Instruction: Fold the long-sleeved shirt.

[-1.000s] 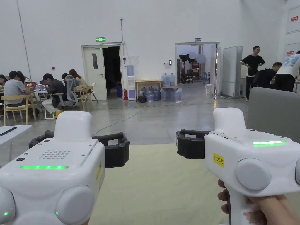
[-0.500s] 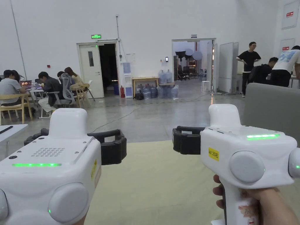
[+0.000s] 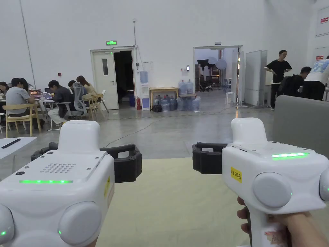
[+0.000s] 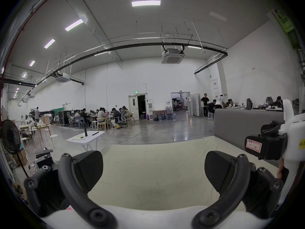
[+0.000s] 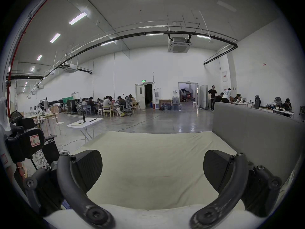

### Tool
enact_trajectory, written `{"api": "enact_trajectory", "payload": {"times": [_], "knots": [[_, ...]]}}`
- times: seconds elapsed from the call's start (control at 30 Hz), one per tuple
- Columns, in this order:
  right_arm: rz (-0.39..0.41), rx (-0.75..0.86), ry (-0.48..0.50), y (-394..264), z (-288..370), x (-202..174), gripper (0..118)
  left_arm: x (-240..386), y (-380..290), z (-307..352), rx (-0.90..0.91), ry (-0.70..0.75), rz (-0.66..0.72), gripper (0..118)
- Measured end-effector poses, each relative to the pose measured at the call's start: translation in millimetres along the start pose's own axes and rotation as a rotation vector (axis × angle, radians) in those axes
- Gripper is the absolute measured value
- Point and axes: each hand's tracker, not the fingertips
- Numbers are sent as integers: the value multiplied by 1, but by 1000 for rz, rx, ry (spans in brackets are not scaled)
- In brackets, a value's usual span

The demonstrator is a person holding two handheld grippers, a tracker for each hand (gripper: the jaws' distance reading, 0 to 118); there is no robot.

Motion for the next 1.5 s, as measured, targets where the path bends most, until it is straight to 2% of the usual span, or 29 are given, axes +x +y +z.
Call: {"api": "enact_trajectory", "payload": {"times": [0.9,1.33,1.5], "knots": [[-11,13,25,1,2,-8,118,-6,-1,-4,-1,3,13,118],[-57,5,38,-1,2,-2,118,-8,-2,-12,-2,-5,18,118],[-36,18,37,-1,4,-5,118,-9,-4,-15,-6,-7,23,118]]}}
